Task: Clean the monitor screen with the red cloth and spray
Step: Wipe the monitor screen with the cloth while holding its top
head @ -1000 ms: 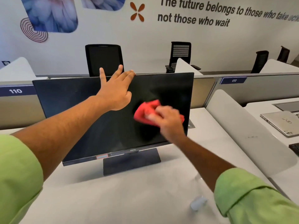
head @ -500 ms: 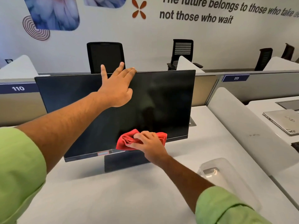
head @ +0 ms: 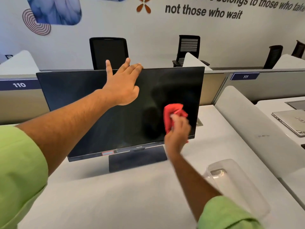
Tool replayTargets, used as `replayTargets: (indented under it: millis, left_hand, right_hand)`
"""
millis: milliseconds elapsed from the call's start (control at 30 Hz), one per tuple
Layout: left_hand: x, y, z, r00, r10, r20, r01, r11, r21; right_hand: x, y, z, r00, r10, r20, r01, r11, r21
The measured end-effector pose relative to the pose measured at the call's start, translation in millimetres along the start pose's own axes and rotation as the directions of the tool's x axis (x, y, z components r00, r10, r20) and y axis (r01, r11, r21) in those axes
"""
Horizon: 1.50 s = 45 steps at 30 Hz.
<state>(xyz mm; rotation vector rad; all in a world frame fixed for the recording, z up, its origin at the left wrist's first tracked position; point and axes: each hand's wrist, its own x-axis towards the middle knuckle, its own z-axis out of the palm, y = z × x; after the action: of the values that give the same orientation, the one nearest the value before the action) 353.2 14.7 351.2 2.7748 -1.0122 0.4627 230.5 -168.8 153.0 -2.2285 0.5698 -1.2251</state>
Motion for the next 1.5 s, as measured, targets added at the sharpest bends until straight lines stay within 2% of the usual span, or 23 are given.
replayTargets:
  millis: [67,133,233,267,300,333,367,400,433,500,600,700,833,900,967,1033,1067,1133,1300,1400,1500]
  left_hand:
    - [-1,0,-1,1.0,0.007,0.003,-0.007,1.0,-0.002]
    - [-2,-1,-1,1.0,0.01,0.0,-0.01,1.0,-0.006]
    - [-2,-2,-2,1.0,0.009,0.005,-0.009,1.0,-0.013]
    - [-2,-2,-2,1.0,0.011,0.007,-0.011,1.0,-0.015]
    - [-2,-1,-2,1.0,0.012,0.006,-0.012,1.0,-0.017]
    - [-2,-1,-2,1.0,0.013,0.004,-0.013,1.0,-0.018]
    - [-2,0,-2,1.0,0.014,0.002,-0.014,1.0,-0.017]
    - [-2,0,-2,1.0,0.014,0.0,-0.014,1.0,-0.017]
    - [-1,0,-1,1.0,0.016,-0.001,-0.016,1.0,-0.017]
    - [-1,0,-1,1.0,0.016,0.003,-0.016,1.0,-0.013]
    - [-2,1,-1,1.0,0.015,0.004,-0.015,1.0,-0.001]
    - [-3,0,0,1.0,0.022,-0.004,-0.022,1.0,-0.004]
    - [-5,-4,-1,1.0,0.021,-0.002,-0.021,1.0,-0.019]
    - [-6,-4,-2,1.0,0.02,0.006,-0.02,1.0,-0.022]
    - [-4,-3,-3,1.0,0.023,0.012,-0.022,0.999,-0.023]
    - [-3,-2,-4,1.0,0.026,0.017,-0.025,0.999,-0.022]
    - [-2,0,-4,0.999,0.025,0.02,-0.024,0.999,-0.022]
    - [-3,0,-5,0.999,0.022,0.032,-0.021,1.0,-0.018]
    - [-4,0,-7,0.999,0.022,0.047,-0.021,1.0,-0.012]
    - [-5,0,-9,0.998,0.021,0.064,-0.021,1.0,-0.011]
    - [-6,-1,-13,0.997,0.01,0.083,-0.009,1.0,-0.01]
  right_hand:
    - [-61,-20,14,0.982,-0.12,0.148,0.122,0.993,-0.004]
    - [-98,-27,19,0.928,-0.244,0.281,0.254,0.967,0.003]
    - [-83,-10,11,0.846,-0.401,0.351,0.419,0.908,0.025]
    - [-68,-1,6,0.87,-0.371,0.325,0.393,0.92,-0.001]
    - [-51,10,0,0.925,-0.272,0.266,0.292,0.956,-0.038]
    - [-32,22,-6,0.976,-0.111,0.185,0.125,0.99,-0.066]
    - [-14,35,-13,0.99,0.076,0.115,-0.068,0.995,-0.069]
    - [0,44,-19,0.969,0.234,0.076,-0.23,0.972,-0.054]
    - [8,50,-24,0.941,0.334,0.06,-0.332,0.942,-0.037]
    - [8,48,-22,0.914,0.402,0.058,-0.402,0.916,-0.006]
    - [-32,11,-1,0.931,0.36,0.056,-0.361,0.932,0.006]
    - [-96,-38,27,0.969,0.17,0.178,-0.177,0.984,0.026]
    - [-139,-62,35,0.905,-0.111,0.41,0.105,0.994,0.038]
    - [-124,-47,27,0.879,-0.206,0.429,0.214,0.976,0.032]
    - [-97,-24,15,0.936,-0.122,0.329,0.135,0.991,-0.016]
    - [-64,6,-2,0.978,0.115,0.175,-0.106,0.992,-0.064]
    - [-49,19,-10,0.965,0.229,0.128,-0.219,0.972,-0.086]
    - [-36,32,-18,0.932,0.351,0.091,-0.34,0.933,-0.119]
    - [-84,-30,13,0.938,0.341,0.053,-0.341,0.94,-0.023]
    - [-140,-82,40,0.941,0.25,0.229,-0.243,0.968,-0.06]
    - [-160,-100,50,0.918,0.183,0.353,-0.183,0.983,-0.033]
